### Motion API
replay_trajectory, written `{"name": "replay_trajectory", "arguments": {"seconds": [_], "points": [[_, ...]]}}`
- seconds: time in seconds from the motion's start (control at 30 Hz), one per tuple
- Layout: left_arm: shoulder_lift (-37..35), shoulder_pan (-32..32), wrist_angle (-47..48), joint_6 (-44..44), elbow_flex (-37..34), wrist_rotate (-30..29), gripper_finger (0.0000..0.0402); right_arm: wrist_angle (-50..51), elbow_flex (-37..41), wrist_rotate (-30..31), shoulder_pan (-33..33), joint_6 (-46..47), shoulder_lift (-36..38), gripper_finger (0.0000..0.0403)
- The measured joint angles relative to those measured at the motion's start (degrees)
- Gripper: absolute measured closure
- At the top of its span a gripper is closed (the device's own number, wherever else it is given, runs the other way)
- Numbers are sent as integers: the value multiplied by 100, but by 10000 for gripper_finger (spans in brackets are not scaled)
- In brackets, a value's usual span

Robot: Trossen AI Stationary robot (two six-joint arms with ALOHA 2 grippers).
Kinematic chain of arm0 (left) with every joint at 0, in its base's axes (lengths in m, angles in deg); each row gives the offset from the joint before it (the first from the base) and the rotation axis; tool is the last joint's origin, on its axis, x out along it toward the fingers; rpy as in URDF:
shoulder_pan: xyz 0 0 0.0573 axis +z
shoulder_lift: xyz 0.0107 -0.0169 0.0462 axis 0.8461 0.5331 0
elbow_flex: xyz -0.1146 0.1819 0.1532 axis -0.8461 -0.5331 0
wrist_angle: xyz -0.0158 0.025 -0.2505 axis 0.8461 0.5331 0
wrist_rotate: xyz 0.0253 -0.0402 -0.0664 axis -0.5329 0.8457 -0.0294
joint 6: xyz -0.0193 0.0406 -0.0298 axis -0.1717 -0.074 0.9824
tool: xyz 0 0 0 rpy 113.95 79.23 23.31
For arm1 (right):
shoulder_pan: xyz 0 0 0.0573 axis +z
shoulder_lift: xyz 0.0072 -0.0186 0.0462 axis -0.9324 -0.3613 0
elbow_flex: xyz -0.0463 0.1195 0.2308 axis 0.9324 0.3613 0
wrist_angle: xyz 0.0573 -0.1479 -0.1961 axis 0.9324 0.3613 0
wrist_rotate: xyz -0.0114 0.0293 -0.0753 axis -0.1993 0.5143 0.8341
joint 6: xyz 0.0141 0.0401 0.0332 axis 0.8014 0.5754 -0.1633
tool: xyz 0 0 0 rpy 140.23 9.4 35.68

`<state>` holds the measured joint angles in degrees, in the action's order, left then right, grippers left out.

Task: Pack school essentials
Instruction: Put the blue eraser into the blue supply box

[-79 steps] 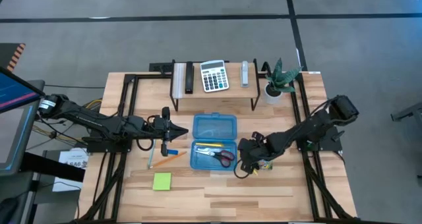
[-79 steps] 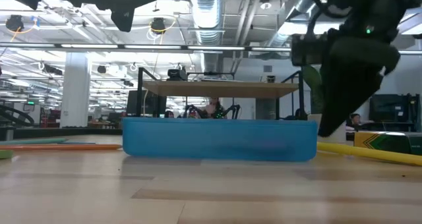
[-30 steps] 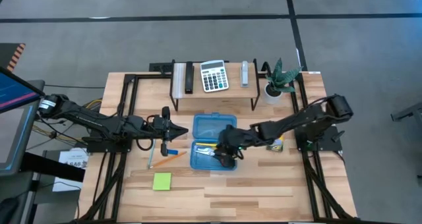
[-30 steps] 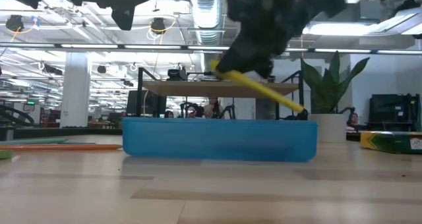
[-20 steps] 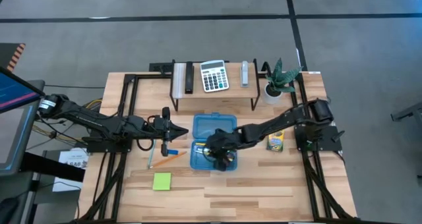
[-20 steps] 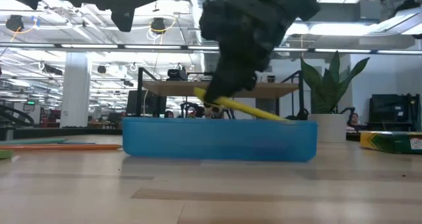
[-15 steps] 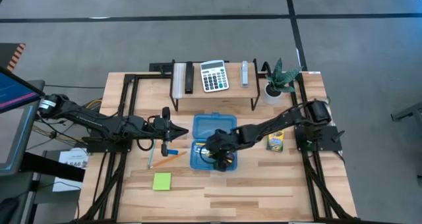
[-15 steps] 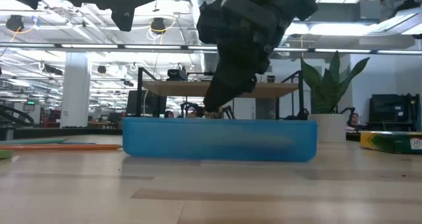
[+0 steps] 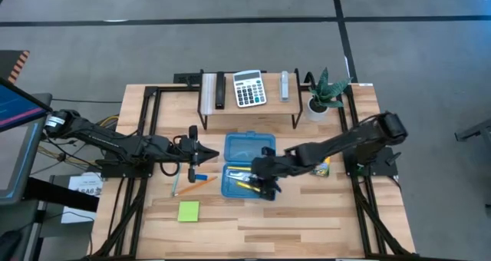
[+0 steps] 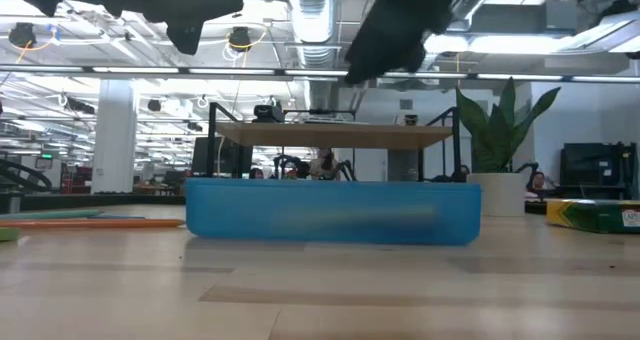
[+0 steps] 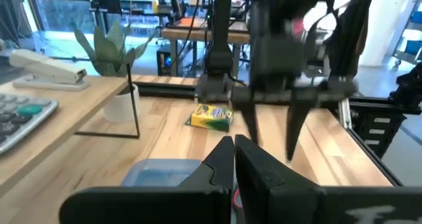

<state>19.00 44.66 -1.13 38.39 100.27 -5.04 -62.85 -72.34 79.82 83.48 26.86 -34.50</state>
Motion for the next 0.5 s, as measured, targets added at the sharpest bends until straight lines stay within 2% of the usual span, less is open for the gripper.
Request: {"name": "replay_trajectory", "arguments": {"seconds": [0.27, 0.5], "points": [[0, 0, 182, 334, 0, 87, 400, -462, 1085, 835, 418, 275, 1167, 229], [0, -1, 210, 580, 0, -20, 400, -1488, 2280, 1089, 452, 421, 2009, 227]]}}
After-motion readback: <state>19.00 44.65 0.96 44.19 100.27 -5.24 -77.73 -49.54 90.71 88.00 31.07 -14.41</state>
